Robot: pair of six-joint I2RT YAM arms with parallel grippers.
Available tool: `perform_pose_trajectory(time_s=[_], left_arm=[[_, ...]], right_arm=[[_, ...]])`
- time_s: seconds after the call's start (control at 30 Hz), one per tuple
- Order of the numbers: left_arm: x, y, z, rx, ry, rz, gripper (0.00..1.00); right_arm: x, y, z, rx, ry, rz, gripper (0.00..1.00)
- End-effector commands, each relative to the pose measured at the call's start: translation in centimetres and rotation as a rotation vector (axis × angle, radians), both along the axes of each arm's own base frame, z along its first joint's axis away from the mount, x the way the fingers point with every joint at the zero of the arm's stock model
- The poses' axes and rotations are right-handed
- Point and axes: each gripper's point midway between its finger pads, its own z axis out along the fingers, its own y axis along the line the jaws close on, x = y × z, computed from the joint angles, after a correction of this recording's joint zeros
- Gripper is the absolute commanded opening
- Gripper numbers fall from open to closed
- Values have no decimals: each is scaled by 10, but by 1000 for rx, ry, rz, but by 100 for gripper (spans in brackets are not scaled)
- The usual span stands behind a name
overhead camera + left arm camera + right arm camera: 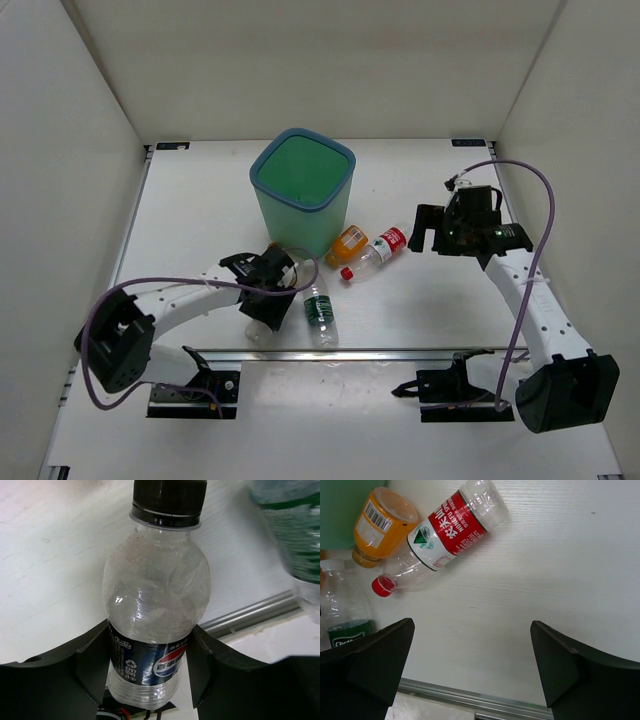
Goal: Put the plastic bottles in the bin
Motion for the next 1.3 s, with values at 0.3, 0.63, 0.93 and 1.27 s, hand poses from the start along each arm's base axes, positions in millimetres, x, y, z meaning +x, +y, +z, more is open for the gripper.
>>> perform_pose_trajectory(time_s=[0.3,0.63,0.93,1.27], left_arm=[[52,-26,222,-550,-589,31,42],[136,-29,407,-901,-1177,299,48],[249,-58,389,-742,-1269,437,58],[249,-79,342,-579,-1106,365,99]], right_arm=[[14,19,-5,144,-18,-55,99],[37,19,-17,130,-27,-159,99],[47,23,-29,155,-62,-241,99],[77,26,-56,132,-46,-351,99]])
